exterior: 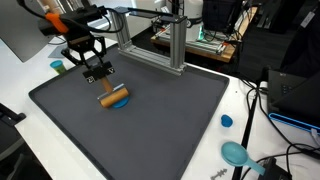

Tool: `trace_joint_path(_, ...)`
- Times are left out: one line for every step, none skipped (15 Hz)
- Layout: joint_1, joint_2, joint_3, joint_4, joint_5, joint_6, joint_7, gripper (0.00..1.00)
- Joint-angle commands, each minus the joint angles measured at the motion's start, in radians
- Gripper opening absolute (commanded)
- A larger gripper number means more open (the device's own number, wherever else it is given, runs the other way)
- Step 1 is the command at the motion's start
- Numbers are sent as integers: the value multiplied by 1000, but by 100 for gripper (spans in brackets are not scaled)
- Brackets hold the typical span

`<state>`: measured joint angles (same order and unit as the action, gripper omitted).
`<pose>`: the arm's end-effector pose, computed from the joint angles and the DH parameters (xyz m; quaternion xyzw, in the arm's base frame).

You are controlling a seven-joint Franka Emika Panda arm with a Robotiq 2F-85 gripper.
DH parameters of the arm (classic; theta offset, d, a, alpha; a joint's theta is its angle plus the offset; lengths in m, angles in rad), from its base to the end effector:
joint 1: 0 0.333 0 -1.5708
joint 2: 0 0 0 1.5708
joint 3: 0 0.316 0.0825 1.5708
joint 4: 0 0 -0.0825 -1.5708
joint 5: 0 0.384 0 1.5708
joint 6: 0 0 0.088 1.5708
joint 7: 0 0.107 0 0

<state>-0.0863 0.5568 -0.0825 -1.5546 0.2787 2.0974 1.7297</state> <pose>0.6897 -0.0957 0.3246 -0.5258 0.8449 0.0727 0.0660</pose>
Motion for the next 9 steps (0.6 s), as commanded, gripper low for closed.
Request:
trace_joint_path(15,21,-18,15,-18,-44,15,22)
trace_joint_path(14,25,-16,15,-13,-32,11,22)
trace_joint_path(11,28,-7,13,-2,-18,-9,22)
trace_joint_path(12,30,-5,12,-1,-12,-15,22)
trace_joint_path(16,36,-5,14,-6,-16,-17,22)
trace_joint_path(20,43,-5,16,-11,-20,-16,22)
trace_joint_path(23,49,-4,17,-12,-25,-20,22)
trace_joint_path(26,52,-3,16,-14,-24,-23,22)
trace_joint_path(29,55,-5,17,-17,-25,-23,22)
